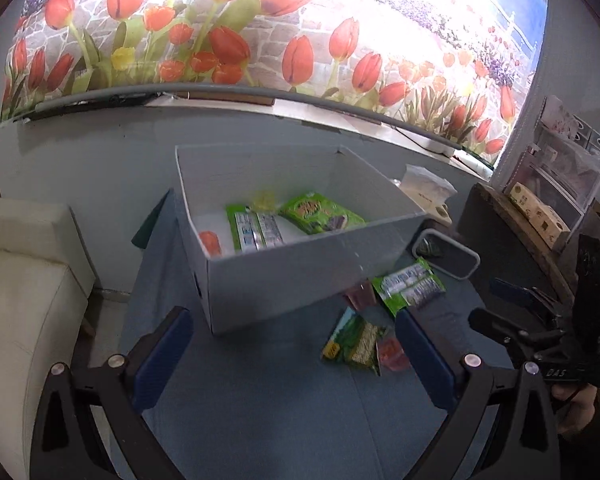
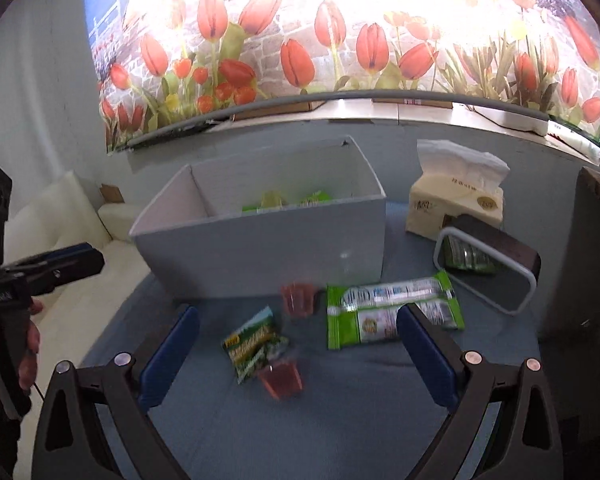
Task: Organize snacks
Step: 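Move both open tools back toward the remaining snacks on the table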
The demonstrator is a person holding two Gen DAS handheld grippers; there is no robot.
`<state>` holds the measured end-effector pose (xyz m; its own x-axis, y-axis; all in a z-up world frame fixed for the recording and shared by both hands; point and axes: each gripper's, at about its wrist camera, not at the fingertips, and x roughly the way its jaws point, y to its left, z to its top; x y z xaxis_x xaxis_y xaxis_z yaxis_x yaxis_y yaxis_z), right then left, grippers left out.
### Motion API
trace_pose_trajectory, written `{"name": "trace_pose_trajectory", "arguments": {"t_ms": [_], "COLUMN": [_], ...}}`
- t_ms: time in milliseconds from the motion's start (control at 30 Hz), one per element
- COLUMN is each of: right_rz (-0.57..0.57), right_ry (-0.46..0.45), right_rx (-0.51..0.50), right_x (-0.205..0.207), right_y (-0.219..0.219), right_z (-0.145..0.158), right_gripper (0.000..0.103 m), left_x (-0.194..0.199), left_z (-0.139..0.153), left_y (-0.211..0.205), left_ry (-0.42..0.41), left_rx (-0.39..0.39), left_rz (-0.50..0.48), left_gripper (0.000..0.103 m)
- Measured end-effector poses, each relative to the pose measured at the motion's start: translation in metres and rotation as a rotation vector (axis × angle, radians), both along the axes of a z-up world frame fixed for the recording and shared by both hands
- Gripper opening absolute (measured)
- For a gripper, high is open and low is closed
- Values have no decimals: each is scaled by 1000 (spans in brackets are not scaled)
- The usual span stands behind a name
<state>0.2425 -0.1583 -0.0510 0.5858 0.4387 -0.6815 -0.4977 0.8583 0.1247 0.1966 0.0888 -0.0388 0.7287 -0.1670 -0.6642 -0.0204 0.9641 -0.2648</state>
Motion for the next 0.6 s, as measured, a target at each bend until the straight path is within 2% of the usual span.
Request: {"name": "trace_pose_trajectory", "arguments": {"t_ms": [133, 200, 400, 467, 533, 600], "right_rz": [43, 60, 93, 90, 88, 80], "right_ry": [38, 54, 98, 130, 165, 140], "right_rx": [-39, -98, -171, -181, -175, -196], "right_x": [-25, -29, -9, 3, 14, 18], "right_y": [-3, 3, 27, 34, 39, 46], "right_z": [-30, -44, -79, -91, -101, -104], "right_gripper": [101, 101, 101, 97, 80, 77], "left_x": [-45, -65, -113, -125, -134, -140], "left_z": [-21, -29, -40, -41, -42, -43], "left_y": [-14, -21, -33, -36, -36, -36], "left_ry": [27, 43, 59, 63, 64, 74], "left_rx": [-37, -36, -97, -78, -61, -46], "left_rz": [-10, -10, -18, -24, -8, -15], "left_gripper": [103, 103, 103, 103, 103, 103]}}
